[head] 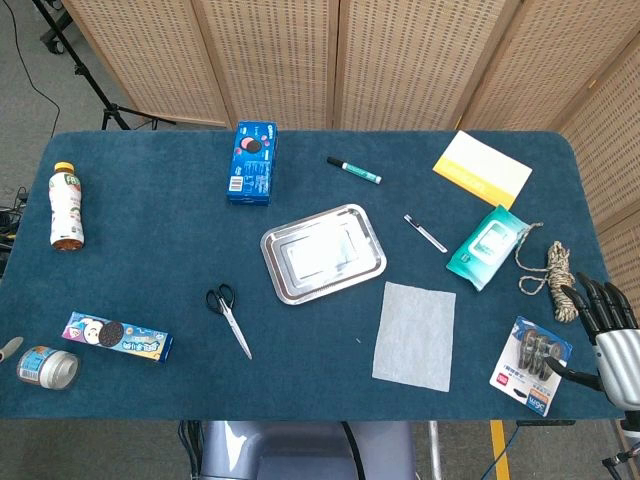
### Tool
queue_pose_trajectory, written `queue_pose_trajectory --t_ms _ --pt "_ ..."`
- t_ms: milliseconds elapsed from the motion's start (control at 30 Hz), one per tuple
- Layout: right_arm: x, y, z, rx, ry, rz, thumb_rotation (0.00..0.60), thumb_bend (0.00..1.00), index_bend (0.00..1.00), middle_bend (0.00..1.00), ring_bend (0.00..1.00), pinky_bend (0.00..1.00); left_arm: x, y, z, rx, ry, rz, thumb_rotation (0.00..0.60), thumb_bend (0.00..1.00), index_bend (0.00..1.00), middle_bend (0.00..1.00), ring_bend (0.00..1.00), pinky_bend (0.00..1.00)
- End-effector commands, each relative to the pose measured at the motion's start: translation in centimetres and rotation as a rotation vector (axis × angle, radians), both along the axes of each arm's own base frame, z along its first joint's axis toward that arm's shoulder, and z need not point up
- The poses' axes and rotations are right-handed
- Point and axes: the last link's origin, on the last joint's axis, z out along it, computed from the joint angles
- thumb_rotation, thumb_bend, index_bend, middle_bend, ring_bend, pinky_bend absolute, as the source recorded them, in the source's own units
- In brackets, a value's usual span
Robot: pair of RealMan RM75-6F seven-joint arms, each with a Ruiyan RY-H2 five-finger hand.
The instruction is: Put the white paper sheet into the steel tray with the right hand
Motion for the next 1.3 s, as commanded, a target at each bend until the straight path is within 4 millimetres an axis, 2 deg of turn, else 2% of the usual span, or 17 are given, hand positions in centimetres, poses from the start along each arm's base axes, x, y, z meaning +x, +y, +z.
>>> queue_pose_trajectory --t_ms 33,233,367,500,600,733,900,1000,1300 --pt "0.0 0.0 0.0 -0.006 0.013 -0.001 0.600 0.00 0.08 0.00 0.00 0.00 0.0 0.0 0.0 0.001 -0.001 0.000 0.600 0.00 0.00 0.00 0.00 0.00" --pt "0.0 -0.1 -0.4 0.025 0.037 -0.005 0.600 0.00 0.08 0.00 0.00 0.00 0.0 0.0 0.0 0.000 0.000 0.004 0.600 0.00 0.00 0.00 0.00 0.00" --pt "0.3 -1.1 -1.2 0.092 0.130 0.039 0.600 0.00 0.08 0.00 0.00 0.00 0.1 0.0 -0.1 0.001 0.002 0.001 0.600 0.00 0.00 0.00 0.00 0.00" --pt "2.4 -3.6 -2.0 0.169 0.343 0.161 0.600 0.00 0.11 0.00 0.00 0.00 0.1 0.2 0.0 0.007 -0.003 0.005 0.600 0.00 0.00 0.00 0.00 0.00" --pt "4.3 -5.1 -2.8 0.241 0.422 0.235 0.600 0.00 0.14 0.00 0.00 0.00 0.1 0.3 0.1 0.010 -0.006 0.012 0.600 0.00 0.00 0.00 0.00 0.00" --pt "7.2 -7.0 -4.8 0.393 0.494 0.317 0.600 0.00 0.19 0.05 0.00 0.00 0.0 0.5 0.0 0.008 -0.004 0.019 0.600 0.00 0.00 0.00 0.00 0.00" --pt "9.2 -9.5 -7.7 0.507 0.549 0.375 0.600 0.06 0.25 0.08 0.00 0.00 -0.1 0.7 0.0 0.004 -0.007 0.032 0.600 0.00 0.00 0.00 0.00 0.00" --pt "10.3 -11.0 -9.3 0.546 0.585 0.400 0.600 0.09 0.25 0.08 0.00 0.00 -0.3 0.9 0.2 0.004 -0.010 0.045 0.600 0.00 0.00 0.00 0.00 0.00" --pt "13.7 -13.6 -14.1 0.640 0.608 0.425 0.600 0.15 0.25 0.11 0.00 0.00 -0.5 1.4 -0.1 -0.008 -0.007 0.063 0.600 0.00 0.00 0.00 0.00 0.00"
